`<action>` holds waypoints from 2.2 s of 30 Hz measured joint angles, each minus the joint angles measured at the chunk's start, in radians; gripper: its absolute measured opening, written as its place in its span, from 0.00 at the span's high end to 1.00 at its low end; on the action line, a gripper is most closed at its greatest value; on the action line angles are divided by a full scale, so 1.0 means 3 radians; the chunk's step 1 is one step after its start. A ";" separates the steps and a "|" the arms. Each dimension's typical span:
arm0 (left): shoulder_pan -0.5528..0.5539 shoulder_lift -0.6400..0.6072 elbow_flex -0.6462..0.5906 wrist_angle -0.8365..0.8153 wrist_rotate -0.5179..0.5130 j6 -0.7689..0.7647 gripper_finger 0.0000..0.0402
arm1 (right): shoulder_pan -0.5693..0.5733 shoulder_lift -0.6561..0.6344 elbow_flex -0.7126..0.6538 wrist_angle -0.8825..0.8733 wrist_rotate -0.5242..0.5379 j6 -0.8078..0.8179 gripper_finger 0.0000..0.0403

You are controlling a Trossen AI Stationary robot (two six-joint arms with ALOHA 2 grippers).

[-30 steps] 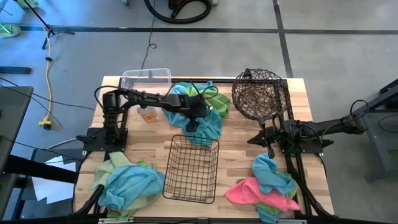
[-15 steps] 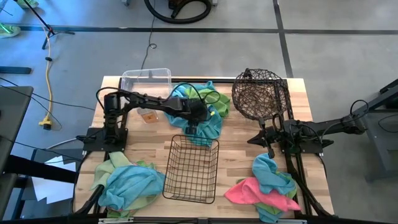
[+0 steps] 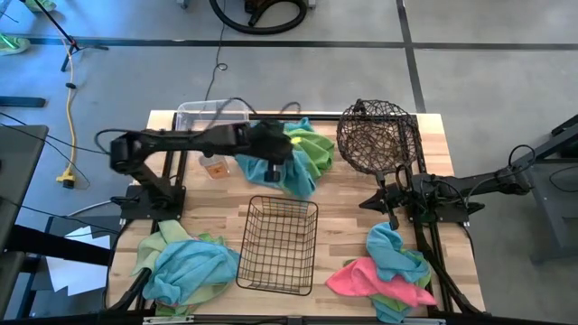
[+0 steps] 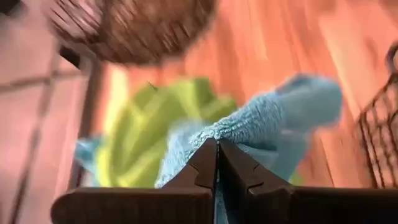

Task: Sort microfiber towel by color & place in baskets
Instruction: Put the blue microfiber towel into the transparent bin

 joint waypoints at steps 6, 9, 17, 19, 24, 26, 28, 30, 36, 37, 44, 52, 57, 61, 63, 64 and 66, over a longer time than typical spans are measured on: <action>0.0003 -0.0448 0.0000 0.0212 -0.0055 0.0001 1.00 | -0.0001 0.0001 -0.0001 -0.0001 0.0001 0.0000 1.00; 0.0004 -0.0626 0.0000 0.0283 -0.0122 0.0004 1.00 | 0.0000 0.0001 0.0000 -0.0001 0.0001 0.0001 1.00; 0.0144 -0.1125 0.0000 0.0255 -0.0684 0.0004 1.00 | 0.0000 0.0001 -0.0001 -0.0001 0.0000 0.0000 1.00; 0.0215 -0.1249 0.0000 0.0257 -0.0823 0.0004 1.00 | -0.0001 0.0001 -0.0001 -0.0001 0.0000 0.0000 1.00; 0.0418 -0.1481 0.0000 0.0256 -0.1134 0.0010 1.00 | 0.0000 0.0001 -0.0001 -0.0001 0.0001 0.0001 1.00; 0.0498 -0.1552 0.0000 0.0258 -0.1281 0.0004 1.00 | 0.0000 0.0001 0.0000 -0.0001 0.0001 0.0000 1.00; 0.0587 -0.1607 0.0000 0.0253 -0.1414 0.0003 1.00 | 0.0000 0.0001 -0.0001 0.0000 0.0000 0.0000 1.00; 0.0668 -0.1652 0.0000 0.0245 -0.1534 0.0002 1.00 | 0.0000 0.0001 0.0000 -0.0001 0.0000 0.0001 1.00; 0.0915 -0.1719 -0.0005 -0.0083 -0.1727 -0.0392 1.00 | -0.0001 0.0001 -0.0001 0.0000 0.0001 0.0000 1.00; 0.0942 -0.1731 -0.0028 -0.0144 -0.1732 -0.0492 1.00 | 0.0000 0.0001 -0.0001 0.0000 0.0000 0.0000 1.00; 0.1013 -0.1909 -0.0451 -0.0290 -0.2290 -0.0941 1.00 | 0.0000 0.0001 -0.0001 -0.0001 0.0001 0.0001 1.00; 0.1012 -0.2129 -0.0979 -0.0362 -0.2509 -0.1516 1.00 | 0.0000 0.0002 -0.0001 0.0000 0.0000 0.0000 1.00; 0.1062 -0.2062 -0.1189 -0.0476 -0.2680 -0.1896 1.00 | -0.0001 0.0003 -0.0001 -0.0001 0.0001 0.0001 1.00; 0.1216 -0.1989 -0.1221 -0.0671 -0.2598 -0.2413 1.00 | -0.0001 0.0003 0.0000 -0.0001 0.0001 0.0001 1.00; 0.1320 -0.1975 -0.1221 -0.0719 -0.2426 -0.2559 1.00 | 0.0000 0.0003 -0.0001 -0.0001 0.0001 0.0000 1.00; 0.1383 -0.1973 -0.1219 -0.0725 -0.2303 -0.2601 1.00 | 0.0000 0.0003 -0.0001 0.0000 0.0001 0.0001 1.00; 0.1526 -0.1947 -0.1170 -0.0822 -0.2046 -0.2701 1.00 | 0.0000 0.0003 -0.0001 -0.0001 0.0001 0.0001 1.00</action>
